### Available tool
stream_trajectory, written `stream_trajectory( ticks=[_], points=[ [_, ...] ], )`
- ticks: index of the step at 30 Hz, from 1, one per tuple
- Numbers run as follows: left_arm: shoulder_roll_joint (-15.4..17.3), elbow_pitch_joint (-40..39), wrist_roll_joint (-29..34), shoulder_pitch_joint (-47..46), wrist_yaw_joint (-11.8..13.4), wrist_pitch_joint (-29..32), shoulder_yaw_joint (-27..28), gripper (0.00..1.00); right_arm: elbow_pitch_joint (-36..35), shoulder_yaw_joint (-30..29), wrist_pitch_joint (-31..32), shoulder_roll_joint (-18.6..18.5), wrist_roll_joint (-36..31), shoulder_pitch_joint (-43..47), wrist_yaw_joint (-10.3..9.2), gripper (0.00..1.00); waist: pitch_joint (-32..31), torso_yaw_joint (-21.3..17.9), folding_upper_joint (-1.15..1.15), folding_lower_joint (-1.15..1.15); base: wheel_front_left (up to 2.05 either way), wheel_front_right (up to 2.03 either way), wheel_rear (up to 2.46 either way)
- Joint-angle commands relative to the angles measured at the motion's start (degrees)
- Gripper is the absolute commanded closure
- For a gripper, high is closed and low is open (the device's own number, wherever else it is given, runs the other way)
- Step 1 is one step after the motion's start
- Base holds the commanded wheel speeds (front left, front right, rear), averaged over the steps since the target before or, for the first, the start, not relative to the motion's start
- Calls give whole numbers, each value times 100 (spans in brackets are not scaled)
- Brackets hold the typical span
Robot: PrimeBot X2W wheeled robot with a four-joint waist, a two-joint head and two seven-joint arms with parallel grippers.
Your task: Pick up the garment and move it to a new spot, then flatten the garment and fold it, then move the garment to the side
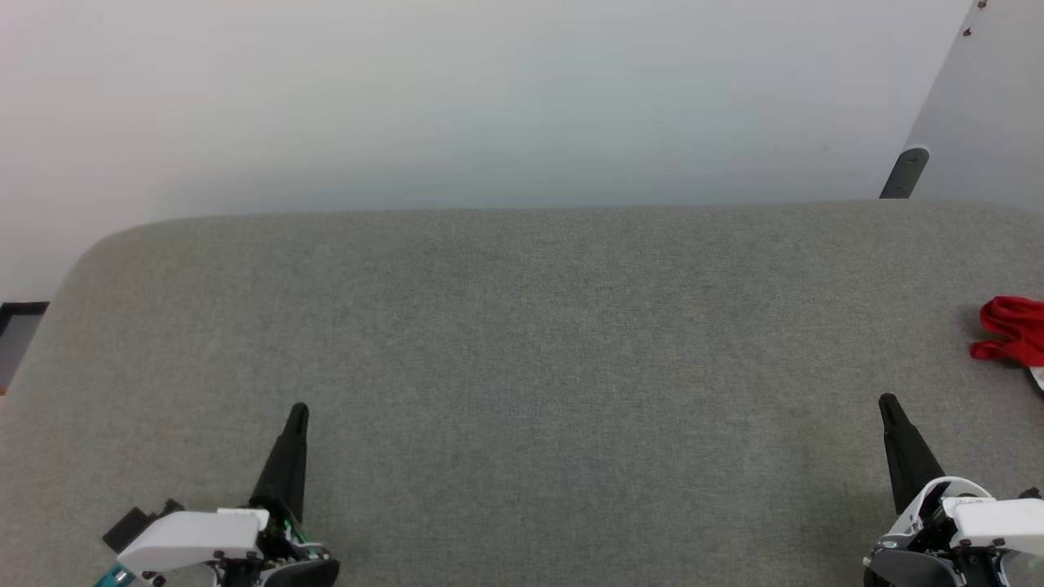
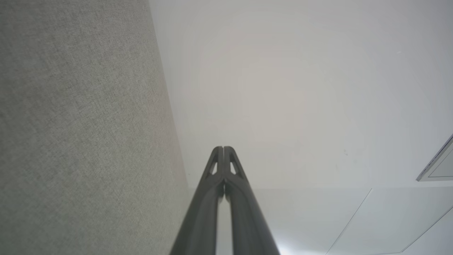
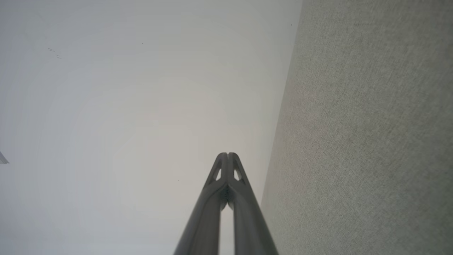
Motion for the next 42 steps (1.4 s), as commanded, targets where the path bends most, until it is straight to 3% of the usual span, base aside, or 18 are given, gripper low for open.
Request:
stream_trajectory(
  ticks=[1,42],
  points=[
    [-8,5,-18,-57,-33,8,13,100,0,3,8,22,12,-20,0,100,0,0,0,0,0,0,0],
    [-8,5,-18,-57,-33,8,13,100,0,3,8,22,12,-20,0,100,0,0,0,0,0,0,0]
  ],
)
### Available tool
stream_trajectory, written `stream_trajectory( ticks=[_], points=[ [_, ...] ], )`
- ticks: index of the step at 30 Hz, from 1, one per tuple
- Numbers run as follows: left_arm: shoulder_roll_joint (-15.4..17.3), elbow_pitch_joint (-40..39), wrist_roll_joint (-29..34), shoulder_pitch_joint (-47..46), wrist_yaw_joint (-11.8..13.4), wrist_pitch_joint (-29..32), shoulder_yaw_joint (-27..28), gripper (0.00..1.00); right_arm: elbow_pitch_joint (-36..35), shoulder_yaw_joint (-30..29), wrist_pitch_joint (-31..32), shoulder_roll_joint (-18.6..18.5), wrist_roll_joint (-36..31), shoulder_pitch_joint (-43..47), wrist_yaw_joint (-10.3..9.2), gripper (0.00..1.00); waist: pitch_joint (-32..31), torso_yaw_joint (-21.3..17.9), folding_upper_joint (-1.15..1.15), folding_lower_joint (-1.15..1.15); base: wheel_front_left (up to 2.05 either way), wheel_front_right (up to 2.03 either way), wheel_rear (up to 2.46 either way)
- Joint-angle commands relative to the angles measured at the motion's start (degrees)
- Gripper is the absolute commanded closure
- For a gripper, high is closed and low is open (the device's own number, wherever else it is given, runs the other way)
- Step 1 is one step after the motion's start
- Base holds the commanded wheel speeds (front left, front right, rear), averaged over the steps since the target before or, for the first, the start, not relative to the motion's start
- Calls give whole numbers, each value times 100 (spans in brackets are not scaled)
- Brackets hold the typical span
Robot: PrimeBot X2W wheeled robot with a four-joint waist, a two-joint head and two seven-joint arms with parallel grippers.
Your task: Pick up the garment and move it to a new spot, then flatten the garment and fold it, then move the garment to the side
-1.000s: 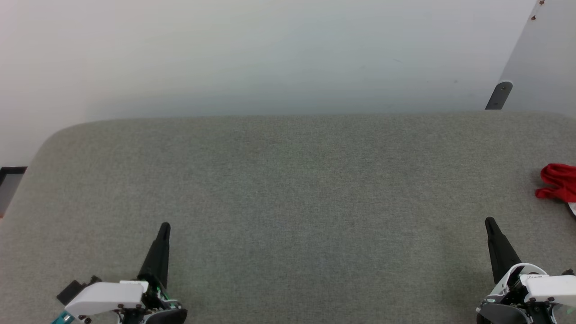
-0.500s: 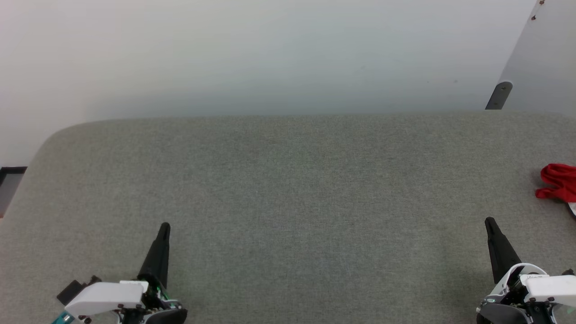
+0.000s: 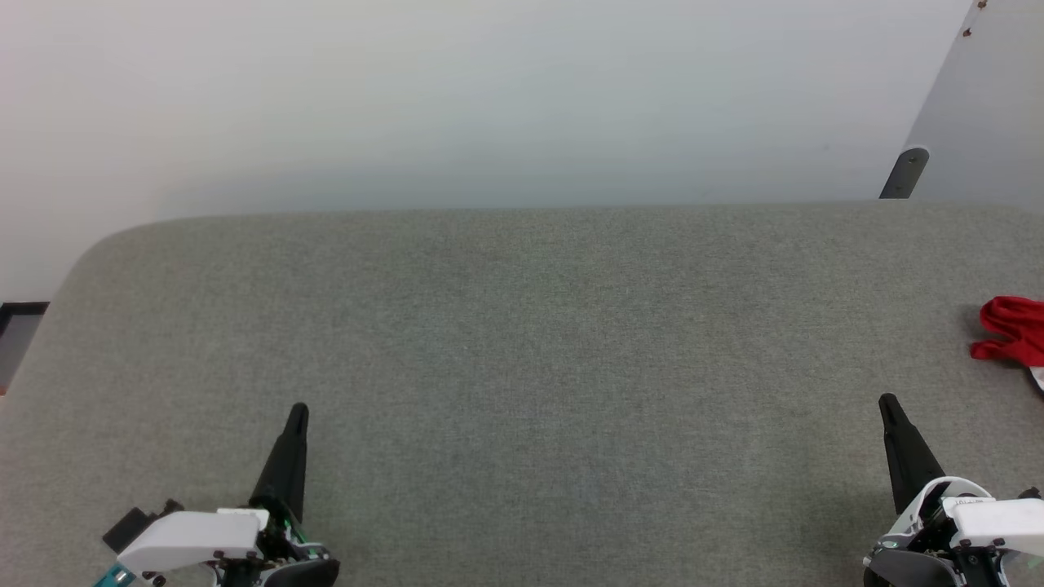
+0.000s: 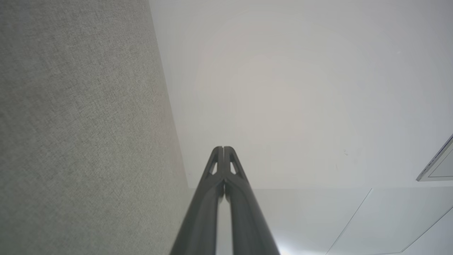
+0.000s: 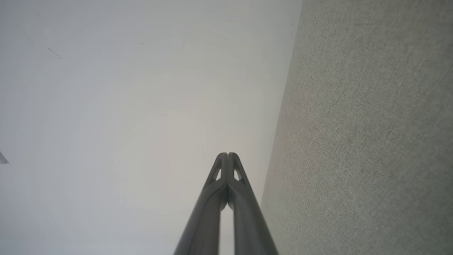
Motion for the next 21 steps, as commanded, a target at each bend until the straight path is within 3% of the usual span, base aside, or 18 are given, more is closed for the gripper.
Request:
stream_trajectory(
  ticks=[1,21],
  points=[
    [-8,5,-18,-56,-33,8,13,100,0,3,9,22,12,-20,0,100,0,0,0,0,0,0,0],
    [-8,4,-18,-56,-33,7,12,100,0,4,8,22,12,-20,0,100,0,0,0,0,0,0,0]
  ],
)
